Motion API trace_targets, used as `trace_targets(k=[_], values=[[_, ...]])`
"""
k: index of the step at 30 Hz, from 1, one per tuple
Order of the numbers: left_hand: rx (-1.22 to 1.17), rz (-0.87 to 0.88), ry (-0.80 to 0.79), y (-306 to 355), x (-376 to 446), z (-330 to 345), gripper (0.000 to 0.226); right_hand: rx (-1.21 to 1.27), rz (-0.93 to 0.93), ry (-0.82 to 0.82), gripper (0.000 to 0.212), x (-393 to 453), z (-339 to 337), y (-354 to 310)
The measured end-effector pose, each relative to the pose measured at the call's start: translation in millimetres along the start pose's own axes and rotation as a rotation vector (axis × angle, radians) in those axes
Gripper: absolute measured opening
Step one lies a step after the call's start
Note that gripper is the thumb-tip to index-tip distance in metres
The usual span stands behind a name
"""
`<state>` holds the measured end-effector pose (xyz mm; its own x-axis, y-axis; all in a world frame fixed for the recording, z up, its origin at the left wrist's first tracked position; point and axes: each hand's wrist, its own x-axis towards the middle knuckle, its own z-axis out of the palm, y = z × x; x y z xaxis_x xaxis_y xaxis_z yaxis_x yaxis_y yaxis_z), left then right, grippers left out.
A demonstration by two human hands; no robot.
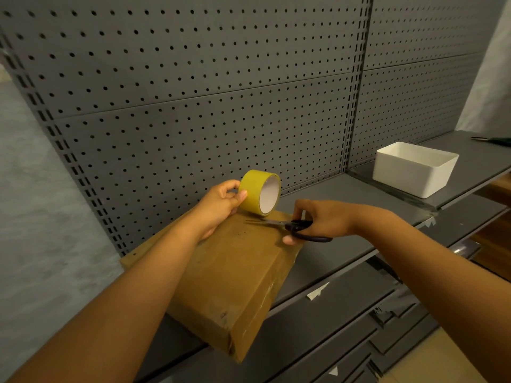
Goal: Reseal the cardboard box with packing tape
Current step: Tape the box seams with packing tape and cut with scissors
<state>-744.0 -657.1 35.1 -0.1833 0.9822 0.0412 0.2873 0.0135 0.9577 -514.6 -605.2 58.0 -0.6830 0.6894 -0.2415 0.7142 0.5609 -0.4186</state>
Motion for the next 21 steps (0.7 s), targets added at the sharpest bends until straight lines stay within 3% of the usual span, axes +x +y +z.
trace_targets(k=[7,14,21], values=[[0.137,0.102,0.073,8,8,4,0.013,0.148,0.035,0.005,0.035,-5,-11,31],[0.204,0.167,0.071,15,18,20,0.011,0.186,0.233,0.174,0.037,9,0,87],[0.435,0.227,0.021,24,38,53,0.012,0.084,0.32,0.13,0.039,31,10,116]])
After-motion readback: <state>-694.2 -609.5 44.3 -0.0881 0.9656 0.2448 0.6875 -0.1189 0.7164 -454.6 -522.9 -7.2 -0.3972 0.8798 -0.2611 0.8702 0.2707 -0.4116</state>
